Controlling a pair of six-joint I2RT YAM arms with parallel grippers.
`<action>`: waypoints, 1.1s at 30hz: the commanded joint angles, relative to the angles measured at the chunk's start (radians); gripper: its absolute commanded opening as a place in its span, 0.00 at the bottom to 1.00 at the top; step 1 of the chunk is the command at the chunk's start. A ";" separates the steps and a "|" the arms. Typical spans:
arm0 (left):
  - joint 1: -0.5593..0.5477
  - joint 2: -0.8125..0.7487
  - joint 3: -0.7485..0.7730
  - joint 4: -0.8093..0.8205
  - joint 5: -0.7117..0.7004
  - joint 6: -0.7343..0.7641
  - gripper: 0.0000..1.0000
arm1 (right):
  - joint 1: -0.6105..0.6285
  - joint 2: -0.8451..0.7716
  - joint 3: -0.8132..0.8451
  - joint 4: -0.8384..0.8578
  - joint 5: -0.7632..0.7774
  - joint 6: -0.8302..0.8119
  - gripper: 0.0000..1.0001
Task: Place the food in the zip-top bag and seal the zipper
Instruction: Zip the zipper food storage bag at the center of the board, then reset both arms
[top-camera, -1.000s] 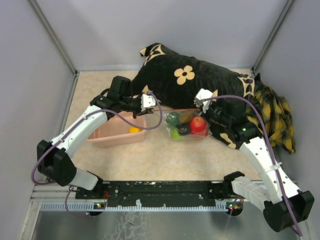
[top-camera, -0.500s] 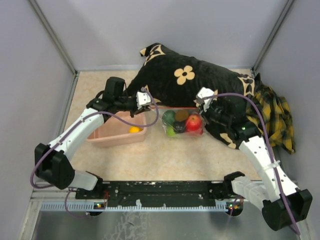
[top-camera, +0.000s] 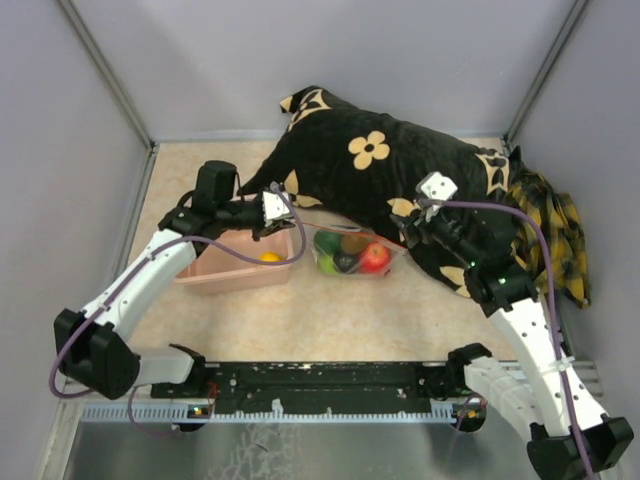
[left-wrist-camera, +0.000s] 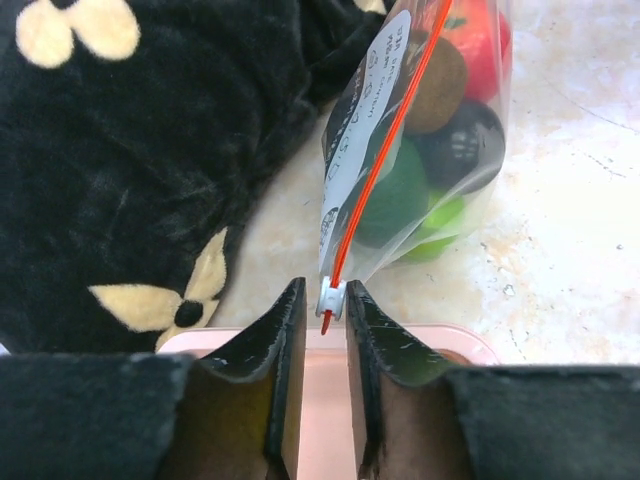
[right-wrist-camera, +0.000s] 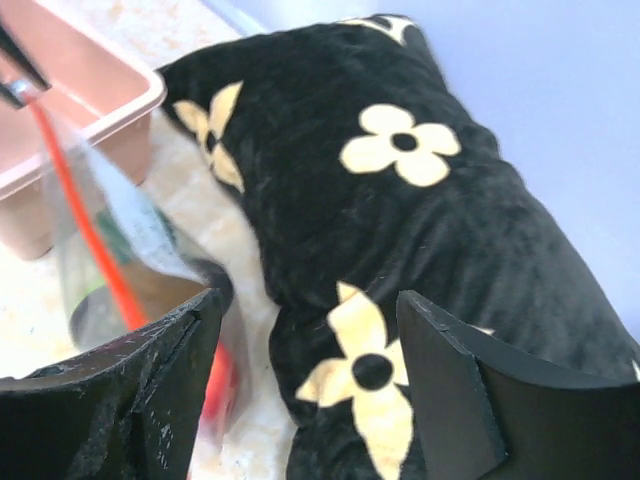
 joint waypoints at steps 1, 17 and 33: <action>0.003 -0.082 -0.044 0.009 0.040 -0.022 0.35 | -0.010 -0.042 -0.019 0.168 0.211 0.156 0.72; 0.005 -0.406 -0.134 0.297 -0.636 -0.606 1.00 | -0.009 -0.120 0.034 0.092 0.843 0.418 0.73; 0.005 -0.704 -0.248 0.609 -1.171 -0.687 1.00 | -0.009 -0.156 0.096 0.139 0.957 0.364 0.75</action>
